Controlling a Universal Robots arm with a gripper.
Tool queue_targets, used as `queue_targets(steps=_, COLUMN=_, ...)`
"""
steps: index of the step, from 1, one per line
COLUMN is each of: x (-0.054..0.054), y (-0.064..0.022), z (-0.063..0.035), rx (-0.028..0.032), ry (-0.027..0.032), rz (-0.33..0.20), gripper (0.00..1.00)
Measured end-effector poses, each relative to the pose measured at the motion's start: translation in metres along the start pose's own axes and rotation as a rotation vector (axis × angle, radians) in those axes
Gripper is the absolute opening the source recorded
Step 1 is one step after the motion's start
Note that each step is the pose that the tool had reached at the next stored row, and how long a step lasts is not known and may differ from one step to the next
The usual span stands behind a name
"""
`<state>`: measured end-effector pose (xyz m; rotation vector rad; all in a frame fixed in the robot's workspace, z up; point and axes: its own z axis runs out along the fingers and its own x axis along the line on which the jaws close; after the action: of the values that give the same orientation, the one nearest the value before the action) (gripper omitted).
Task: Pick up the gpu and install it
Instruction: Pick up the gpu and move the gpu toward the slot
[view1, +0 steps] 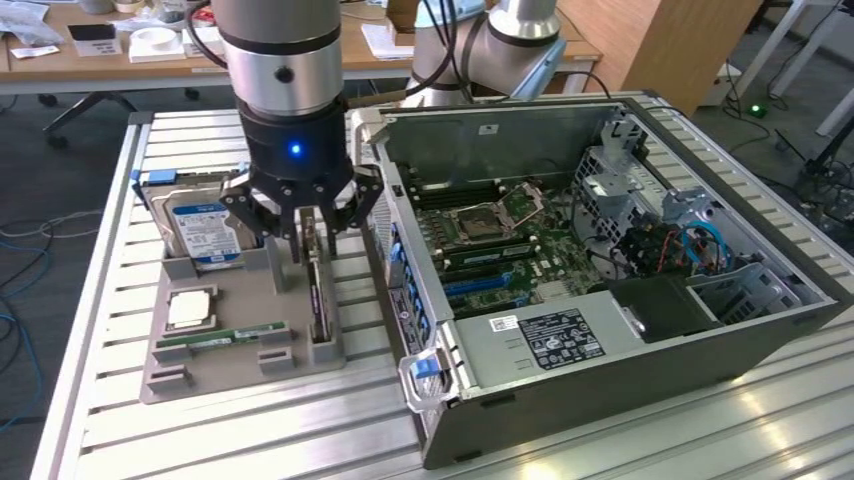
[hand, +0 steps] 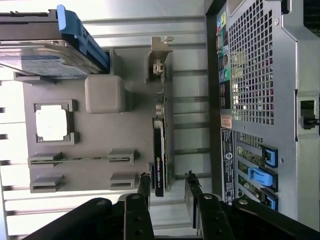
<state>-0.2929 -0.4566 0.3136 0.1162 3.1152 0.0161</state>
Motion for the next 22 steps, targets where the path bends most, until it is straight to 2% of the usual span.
queue_targets(steps=12, x=-0.001, y=0.0009, z=0.0219, rx=0.0000, ry=0.0000, rz=0.000, gripper=0.42)
queue_targets(steps=17, x=-0.001, y=0.0015, z=0.0237, rx=0.0001, ry=0.0000, rz=0.000, gripper=0.42)
queue_targets(steps=22, x=0.000, y=0.0091, z=0.0265, rx=0.0000, ry=0.0000, rz=0.000, gripper=0.42)
